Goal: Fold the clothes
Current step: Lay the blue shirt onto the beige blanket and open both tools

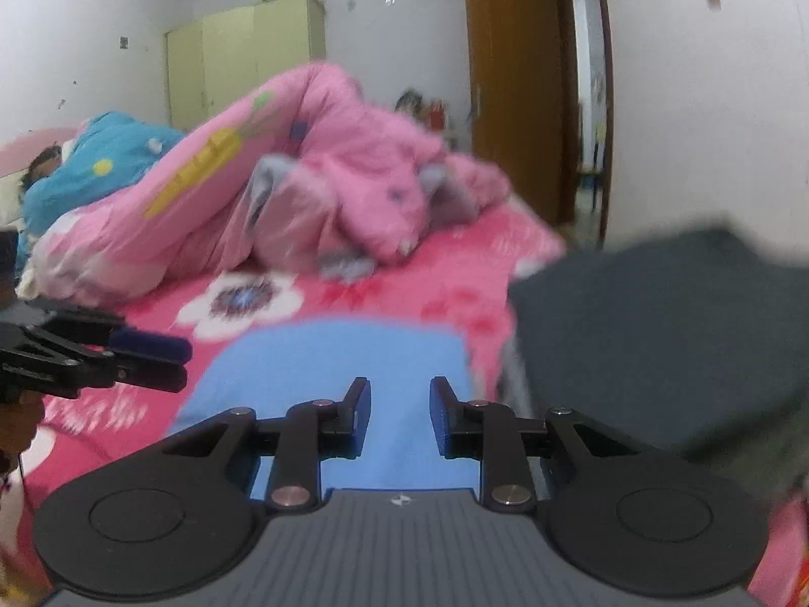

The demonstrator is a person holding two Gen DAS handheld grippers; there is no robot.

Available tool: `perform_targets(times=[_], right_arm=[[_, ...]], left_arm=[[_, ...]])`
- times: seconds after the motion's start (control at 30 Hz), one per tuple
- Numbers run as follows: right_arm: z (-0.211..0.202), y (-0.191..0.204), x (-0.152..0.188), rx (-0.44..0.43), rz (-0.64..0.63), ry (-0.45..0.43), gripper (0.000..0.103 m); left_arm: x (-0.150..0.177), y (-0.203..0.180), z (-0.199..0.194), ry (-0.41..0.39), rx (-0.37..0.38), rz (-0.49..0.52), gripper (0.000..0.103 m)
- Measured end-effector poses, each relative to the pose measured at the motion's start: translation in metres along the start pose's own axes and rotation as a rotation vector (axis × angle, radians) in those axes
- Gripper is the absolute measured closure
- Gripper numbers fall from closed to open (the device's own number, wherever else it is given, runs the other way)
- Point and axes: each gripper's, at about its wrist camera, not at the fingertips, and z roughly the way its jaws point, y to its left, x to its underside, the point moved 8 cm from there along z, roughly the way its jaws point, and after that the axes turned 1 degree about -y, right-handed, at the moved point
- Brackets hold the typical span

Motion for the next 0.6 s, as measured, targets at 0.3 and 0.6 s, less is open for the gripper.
perform_targets(times=[0.3,0.6], right_arm=[[-0.032,-0.065,0.053,0.17,0.279,-0.012,0.082],[-0.011,-0.003,0.058,0.052,0.143,-0.014,0.082]], left_arm=[[0.022,0.025,-0.03,0.016,-0.063,-0.076,0.068],[0.043,-0.008,-0.017,0.057,0.02,0.028,0.067]])
